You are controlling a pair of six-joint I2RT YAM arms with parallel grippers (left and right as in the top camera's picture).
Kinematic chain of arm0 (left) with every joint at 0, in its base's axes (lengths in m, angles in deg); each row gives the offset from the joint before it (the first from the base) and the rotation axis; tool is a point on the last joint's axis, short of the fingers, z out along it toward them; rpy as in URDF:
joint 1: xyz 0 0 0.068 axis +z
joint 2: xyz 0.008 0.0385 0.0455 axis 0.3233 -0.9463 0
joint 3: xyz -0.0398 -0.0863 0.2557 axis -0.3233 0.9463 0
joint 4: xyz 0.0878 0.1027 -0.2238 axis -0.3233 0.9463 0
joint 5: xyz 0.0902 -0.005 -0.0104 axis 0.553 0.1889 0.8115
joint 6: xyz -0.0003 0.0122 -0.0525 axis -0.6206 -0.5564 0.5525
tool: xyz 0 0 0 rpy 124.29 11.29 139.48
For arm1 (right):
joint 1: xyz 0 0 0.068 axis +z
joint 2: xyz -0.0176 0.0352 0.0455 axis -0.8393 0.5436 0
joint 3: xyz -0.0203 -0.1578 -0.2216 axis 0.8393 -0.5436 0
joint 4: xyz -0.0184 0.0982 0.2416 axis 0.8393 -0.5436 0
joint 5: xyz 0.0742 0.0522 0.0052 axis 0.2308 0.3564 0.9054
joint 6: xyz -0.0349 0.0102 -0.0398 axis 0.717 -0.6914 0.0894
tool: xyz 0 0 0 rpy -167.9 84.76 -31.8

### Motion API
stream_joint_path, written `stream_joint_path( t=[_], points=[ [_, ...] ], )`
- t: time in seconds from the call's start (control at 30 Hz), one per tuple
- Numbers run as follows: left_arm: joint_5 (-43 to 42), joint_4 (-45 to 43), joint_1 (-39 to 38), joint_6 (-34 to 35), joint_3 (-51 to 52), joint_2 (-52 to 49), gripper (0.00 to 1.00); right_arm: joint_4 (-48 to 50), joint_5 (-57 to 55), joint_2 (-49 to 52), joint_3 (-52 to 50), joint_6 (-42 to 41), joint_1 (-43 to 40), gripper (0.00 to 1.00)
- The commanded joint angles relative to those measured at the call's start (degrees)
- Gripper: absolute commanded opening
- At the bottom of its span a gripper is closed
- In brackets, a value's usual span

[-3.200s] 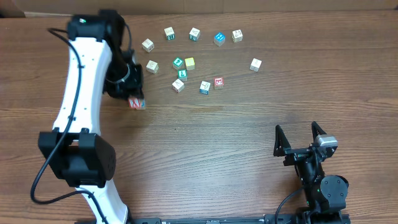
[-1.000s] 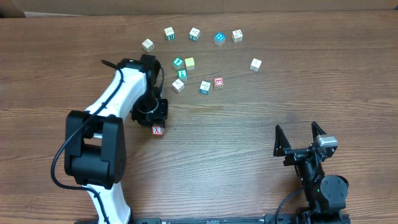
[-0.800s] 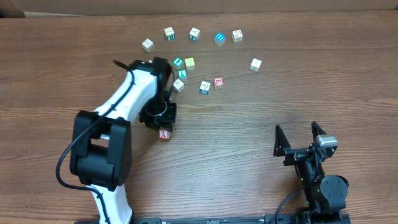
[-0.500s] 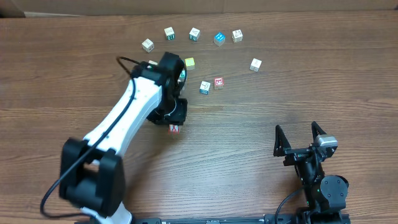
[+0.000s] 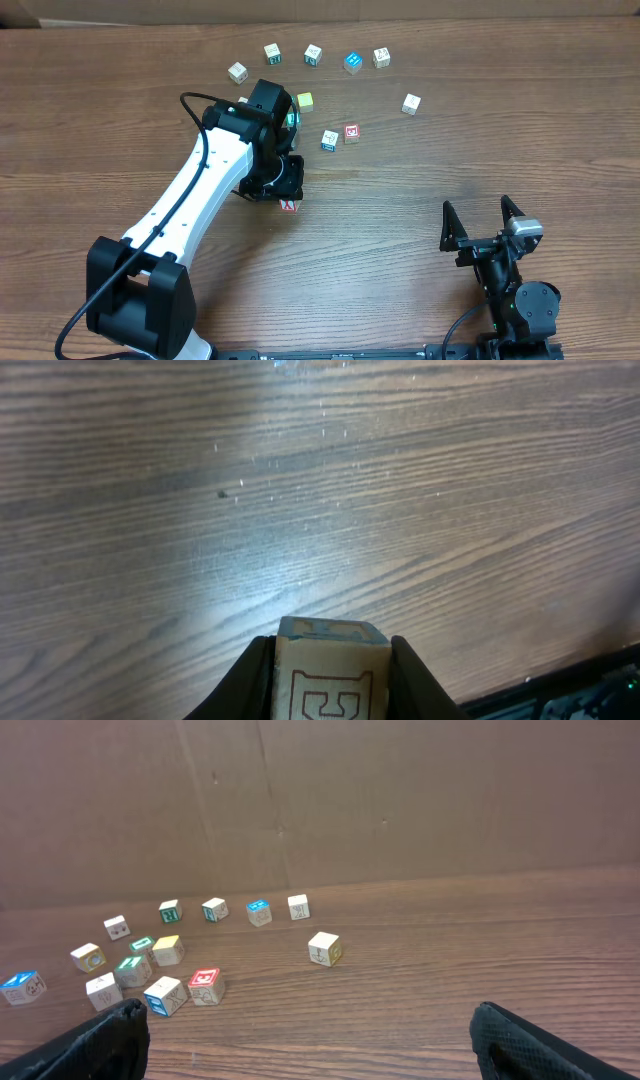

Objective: Form a horizontal line

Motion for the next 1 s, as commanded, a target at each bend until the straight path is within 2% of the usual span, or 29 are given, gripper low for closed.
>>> stream_joint_path(
  t=[0.0,0.1,0.47,0.8,0.97],
  points=[
    [-0.70,0.87,0.42,1.51,-0.02,1.29,0.04,0.33,-0.07,-0.57,-0.55,0.46,0.31,1.00],
    [3.15,2.19,0.02,5.64,-0.02,3.93,0.04,0.33,-0.07,-0.57,-0.55,0.46,0.31,1.00],
    [25.64,2.56,-7.76,20.11,-0.02,20.39,0.04,0.33,-0.07,-0.57,-0.55,0.46,0.31,1.00],
    [26.40,2.38,-10.36,23.30,3.06,18.91,0.04,0.33,-0.07,-0.57,-0.55,0.46,0.31,1.00],
    [26.01,-1.16,-11.06,23.26,7.85,15.69,0.04,0.33,-0.07,-0.57,-0.55,0.46,0.31,1.00]
  ],
)
